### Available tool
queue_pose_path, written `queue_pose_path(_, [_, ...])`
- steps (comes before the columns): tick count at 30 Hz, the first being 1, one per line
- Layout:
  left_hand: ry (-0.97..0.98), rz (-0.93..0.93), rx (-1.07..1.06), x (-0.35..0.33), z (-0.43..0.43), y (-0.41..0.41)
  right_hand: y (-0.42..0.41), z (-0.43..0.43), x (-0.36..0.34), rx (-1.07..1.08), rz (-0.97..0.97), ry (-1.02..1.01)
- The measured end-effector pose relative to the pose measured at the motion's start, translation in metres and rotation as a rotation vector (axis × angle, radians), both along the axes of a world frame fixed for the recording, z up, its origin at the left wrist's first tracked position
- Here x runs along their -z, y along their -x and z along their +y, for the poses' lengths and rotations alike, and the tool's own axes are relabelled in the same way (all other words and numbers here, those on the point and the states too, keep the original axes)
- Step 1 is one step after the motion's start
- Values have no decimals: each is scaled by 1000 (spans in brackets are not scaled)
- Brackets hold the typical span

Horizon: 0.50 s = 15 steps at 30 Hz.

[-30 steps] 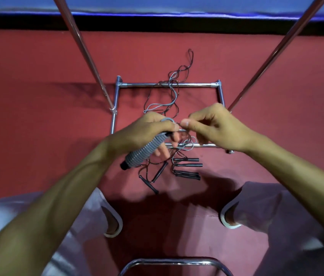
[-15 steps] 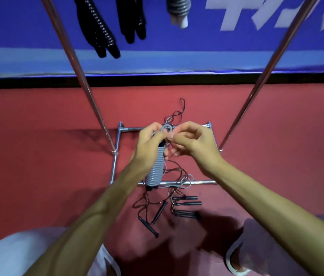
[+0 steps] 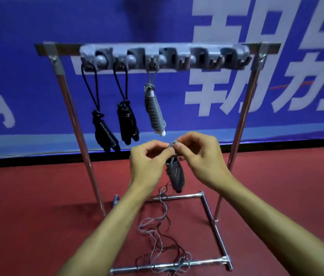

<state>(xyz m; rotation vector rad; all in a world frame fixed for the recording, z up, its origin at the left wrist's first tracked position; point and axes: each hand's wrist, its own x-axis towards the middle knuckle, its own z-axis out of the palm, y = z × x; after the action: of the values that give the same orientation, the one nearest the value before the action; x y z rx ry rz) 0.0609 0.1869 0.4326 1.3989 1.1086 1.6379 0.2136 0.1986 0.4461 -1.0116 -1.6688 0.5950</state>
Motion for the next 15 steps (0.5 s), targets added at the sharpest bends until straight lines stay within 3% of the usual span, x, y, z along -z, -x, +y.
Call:
queue_pose_path(7, [-226,106,-223,-87,31,-21,-1,33,-82,49,-14,-174])
queue_pose_path(15, [-275,247,-323,-135,57,-32,-9,60,-143,11,39,-72])
